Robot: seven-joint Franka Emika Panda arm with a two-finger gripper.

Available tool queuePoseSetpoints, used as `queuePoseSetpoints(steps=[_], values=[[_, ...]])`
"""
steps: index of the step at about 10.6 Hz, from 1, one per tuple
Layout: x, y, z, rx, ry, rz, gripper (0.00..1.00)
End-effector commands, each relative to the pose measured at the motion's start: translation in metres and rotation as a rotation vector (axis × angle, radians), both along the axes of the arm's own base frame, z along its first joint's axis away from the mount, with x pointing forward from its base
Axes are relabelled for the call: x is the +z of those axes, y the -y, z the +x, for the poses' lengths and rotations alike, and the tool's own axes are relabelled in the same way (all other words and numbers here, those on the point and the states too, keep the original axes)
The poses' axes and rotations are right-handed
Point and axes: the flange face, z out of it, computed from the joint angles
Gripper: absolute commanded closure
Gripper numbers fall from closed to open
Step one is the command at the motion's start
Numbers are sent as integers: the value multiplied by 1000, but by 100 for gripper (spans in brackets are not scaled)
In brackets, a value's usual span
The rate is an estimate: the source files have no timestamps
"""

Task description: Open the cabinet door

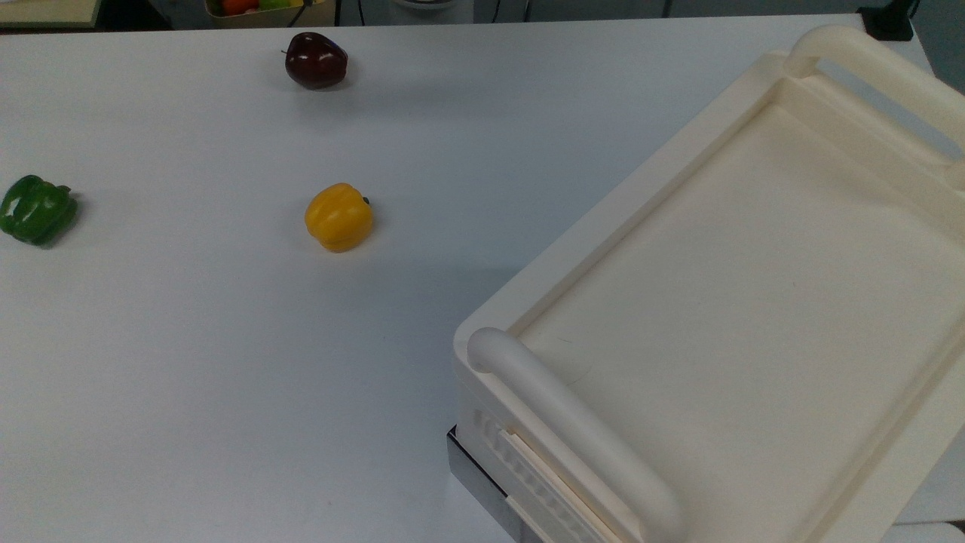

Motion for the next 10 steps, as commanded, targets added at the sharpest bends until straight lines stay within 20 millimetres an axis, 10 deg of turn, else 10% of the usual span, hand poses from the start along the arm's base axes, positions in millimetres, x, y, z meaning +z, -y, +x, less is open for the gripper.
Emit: queuePoseSetpoints(steps=[1, 10], values=[[2, -3, -2, 12, -27, -16, 0], [-2, -7, -4, 15, -50, 23, 0]])
